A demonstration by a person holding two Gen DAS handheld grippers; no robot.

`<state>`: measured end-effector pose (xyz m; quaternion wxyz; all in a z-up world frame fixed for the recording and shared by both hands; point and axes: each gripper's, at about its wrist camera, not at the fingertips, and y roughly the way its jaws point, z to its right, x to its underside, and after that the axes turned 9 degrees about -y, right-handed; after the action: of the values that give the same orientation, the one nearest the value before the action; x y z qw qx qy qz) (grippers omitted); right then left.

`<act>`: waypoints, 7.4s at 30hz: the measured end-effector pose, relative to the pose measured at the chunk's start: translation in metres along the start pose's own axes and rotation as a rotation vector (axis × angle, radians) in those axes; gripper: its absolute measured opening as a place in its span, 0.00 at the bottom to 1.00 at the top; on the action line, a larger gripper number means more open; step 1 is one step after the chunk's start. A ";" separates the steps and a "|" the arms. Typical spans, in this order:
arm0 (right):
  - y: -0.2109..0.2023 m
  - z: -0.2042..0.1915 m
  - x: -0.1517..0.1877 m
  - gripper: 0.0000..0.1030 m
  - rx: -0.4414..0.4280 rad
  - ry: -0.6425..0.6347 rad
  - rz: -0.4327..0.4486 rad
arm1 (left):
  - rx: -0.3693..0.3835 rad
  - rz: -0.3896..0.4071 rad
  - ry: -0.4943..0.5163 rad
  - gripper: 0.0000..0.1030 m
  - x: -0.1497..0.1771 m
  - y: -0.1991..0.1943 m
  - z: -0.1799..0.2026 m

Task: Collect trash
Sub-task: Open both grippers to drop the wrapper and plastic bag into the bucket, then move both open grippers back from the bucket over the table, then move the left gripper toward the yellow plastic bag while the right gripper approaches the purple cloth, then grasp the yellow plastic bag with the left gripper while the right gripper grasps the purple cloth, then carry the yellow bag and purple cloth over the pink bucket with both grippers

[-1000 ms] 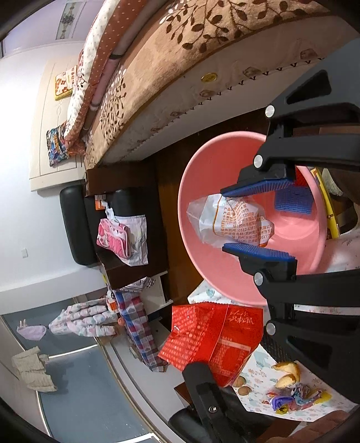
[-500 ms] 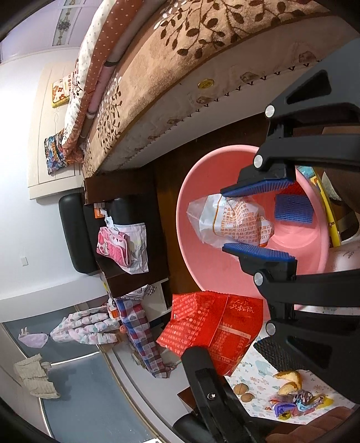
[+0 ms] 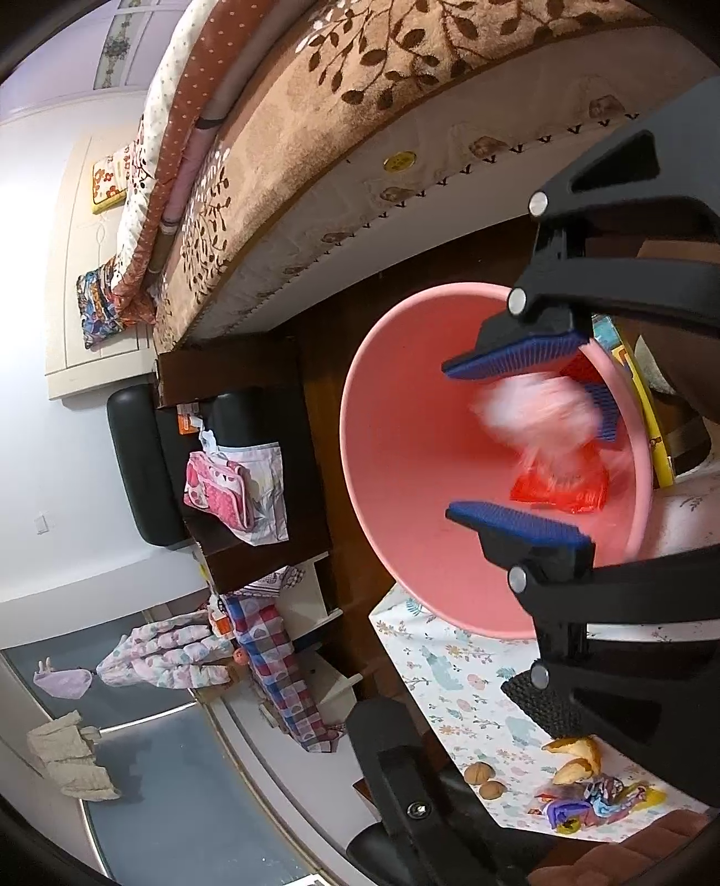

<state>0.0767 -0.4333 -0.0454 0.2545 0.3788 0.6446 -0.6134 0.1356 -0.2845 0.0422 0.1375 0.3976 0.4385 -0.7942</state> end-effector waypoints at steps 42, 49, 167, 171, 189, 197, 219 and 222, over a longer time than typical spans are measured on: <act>-0.042 -0.062 0.002 0.47 -0.103 -0.154 0.093 | -0.177 0.056 -0.140 0.43 0.048 -0.103 -0.075; -0.041 -0.073 0.009 0.47 -0.179 -0.149 0.070 | -0.231 0.054 -0.171 0.43 0.057 -0.113 -0.089; -0.005 -0.243 0.042 0.46 -0.645 -0.399 -0.139 | -0.383 -0.090 -1.246 0.49 0.151 -0.171 -0.351; 0.000 -0.259 0.040 0.47 -0.675 -0.421 -0.161 | -0.353 -0.062 -1.258 0.31 0.158 -0.172 -0.356; 0.036 -0.320 0.048 0.47 -0.712 -0.485 -0.262 | -0.257 -0.029 -1.188 0.08 0.176 -0.193 -0.362; 0.046 -0.336 0.052 0.42 -0.748 -0.491 -0.302 | -0.268 -0.014 -1.139 0.08 0.176 -0.200 -0.358; -0.006 -0.257 0.018 0.11 -0.696 -0.323 -0.134 | -0.360 0.083 -0.900 0.08 0.144 -0.229 -0.302; -0.013 -0.239 0.010 0.11 -0.669 -0.288 -0.099 | -0.347 0.089 -0.846 0.08 0.134 -0.227 -0.285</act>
<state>0.0929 -0.1958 -0.0170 0.4223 0.1529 0.7847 -0.4272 0.0655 0.0935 -0.0108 0.4030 0.0279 0.4525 -0.7950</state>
